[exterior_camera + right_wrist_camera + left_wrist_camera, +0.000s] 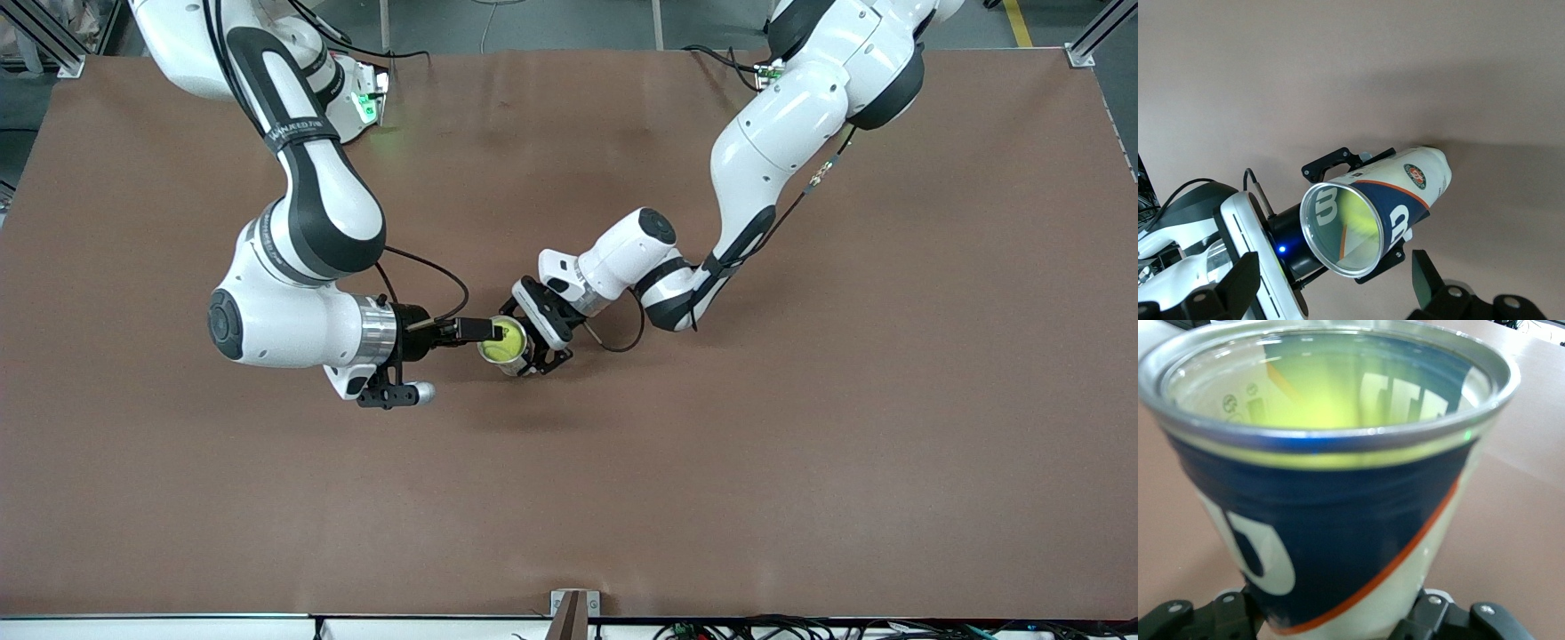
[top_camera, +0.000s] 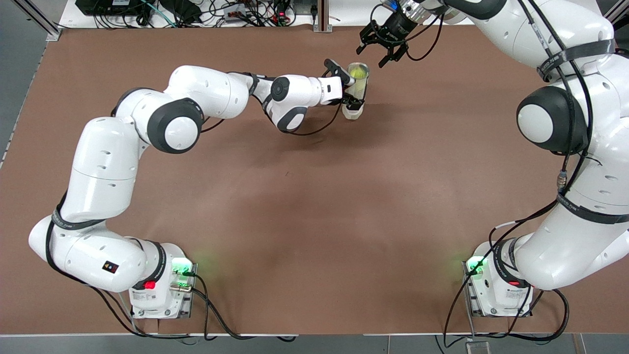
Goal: Insert tennis ball vertically with right arm
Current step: 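Open the right gripper and withdraw it away from the can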
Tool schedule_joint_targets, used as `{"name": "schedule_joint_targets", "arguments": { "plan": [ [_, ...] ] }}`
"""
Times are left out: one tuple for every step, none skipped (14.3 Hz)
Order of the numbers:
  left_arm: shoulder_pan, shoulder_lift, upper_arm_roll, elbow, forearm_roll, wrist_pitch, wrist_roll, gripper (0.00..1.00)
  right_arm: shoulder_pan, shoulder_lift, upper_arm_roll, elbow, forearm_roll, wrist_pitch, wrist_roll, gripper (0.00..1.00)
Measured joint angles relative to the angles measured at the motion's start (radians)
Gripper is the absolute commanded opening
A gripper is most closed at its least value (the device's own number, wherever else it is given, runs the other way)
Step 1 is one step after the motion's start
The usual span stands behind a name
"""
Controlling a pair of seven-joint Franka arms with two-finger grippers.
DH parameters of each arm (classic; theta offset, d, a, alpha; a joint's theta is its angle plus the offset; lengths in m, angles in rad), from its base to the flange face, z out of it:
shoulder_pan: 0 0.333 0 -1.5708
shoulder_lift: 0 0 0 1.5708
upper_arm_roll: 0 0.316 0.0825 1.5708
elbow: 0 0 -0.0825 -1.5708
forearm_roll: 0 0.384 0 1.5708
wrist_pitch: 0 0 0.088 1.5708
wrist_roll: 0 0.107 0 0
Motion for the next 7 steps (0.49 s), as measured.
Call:
{"name": "schedule_joint_targets", "arguments": {
  "plan": [
    [0.0,0.0,0.0,0.0,0.0,0.001,0.0,0.77,0.0,0.0,0.0,0.001,-0.023,0.0,0.0,1.0],
    [-0.001,0.0,0.001,0.0,0.0,0.001,0.0,0.78,-0.002,-0.002,-0.003,0.002,-0.061,0.0,0.0,1.0],
    [-0.001,0.0,0.001,0.0,0.0,0.001,0.0,0.78,-0.01,-0.007,-0.008,0.005,-0.115,-0.009,0.001,1.0],
    [-0.001,0.0,0.001,0.0,0.0,0.001,0.0,0.78,-0.024,-0.022,-0.018,0.01,-0.183,-0.036,0.001,1.0],
    [-0.002,0.0,0.002,0.0,0.0,0.001,0.0,0.78,-0.04,-0.046,-0.041,0.019,-0.266,-0.073,0.001,1.0],
    [-0.002,0.0,0.002,0.001,0.0,0.001,0.0,0.78,-0.057,-0.08,-0.072,0.028,-0.367,-0.116,0.001,1.0],
    [-0.003,0.0,0.003,0.001,0.0,0.001,0.0,0.83,-0.07,-0.122,-0.106,0.033,-0.477,-0.157,0.0,1.0]
  ]
}}
